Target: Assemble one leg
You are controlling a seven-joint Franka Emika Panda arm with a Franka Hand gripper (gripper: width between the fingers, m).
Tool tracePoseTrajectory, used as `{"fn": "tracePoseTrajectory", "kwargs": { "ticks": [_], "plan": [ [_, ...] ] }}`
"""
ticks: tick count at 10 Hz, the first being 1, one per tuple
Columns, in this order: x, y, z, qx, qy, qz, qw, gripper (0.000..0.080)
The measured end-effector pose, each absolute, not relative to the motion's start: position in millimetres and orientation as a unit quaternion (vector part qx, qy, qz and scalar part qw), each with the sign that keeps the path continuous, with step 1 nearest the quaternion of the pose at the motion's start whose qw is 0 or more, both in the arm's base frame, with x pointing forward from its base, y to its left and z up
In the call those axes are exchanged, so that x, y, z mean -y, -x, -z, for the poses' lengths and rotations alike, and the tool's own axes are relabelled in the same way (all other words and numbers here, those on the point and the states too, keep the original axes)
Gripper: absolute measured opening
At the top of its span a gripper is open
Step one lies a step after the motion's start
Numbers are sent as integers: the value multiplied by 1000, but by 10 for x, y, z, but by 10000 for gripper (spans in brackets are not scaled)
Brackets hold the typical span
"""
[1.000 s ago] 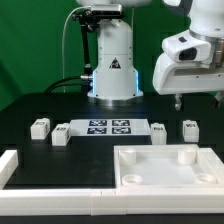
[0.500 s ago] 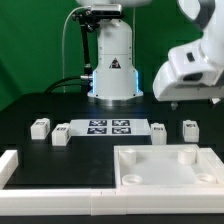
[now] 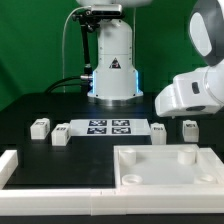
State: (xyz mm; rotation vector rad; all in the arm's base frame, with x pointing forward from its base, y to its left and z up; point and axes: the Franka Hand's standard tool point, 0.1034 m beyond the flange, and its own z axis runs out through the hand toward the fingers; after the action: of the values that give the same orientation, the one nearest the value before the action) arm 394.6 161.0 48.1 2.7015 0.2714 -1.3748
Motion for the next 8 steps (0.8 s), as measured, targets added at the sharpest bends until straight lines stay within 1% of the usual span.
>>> {"fn": "tracePoseTrajectory", "kwargs": {
  "ticks": [8],
  "plan": [
    [-1667,-3811,-129,-90,-892,442,41,649]
  ]
}}
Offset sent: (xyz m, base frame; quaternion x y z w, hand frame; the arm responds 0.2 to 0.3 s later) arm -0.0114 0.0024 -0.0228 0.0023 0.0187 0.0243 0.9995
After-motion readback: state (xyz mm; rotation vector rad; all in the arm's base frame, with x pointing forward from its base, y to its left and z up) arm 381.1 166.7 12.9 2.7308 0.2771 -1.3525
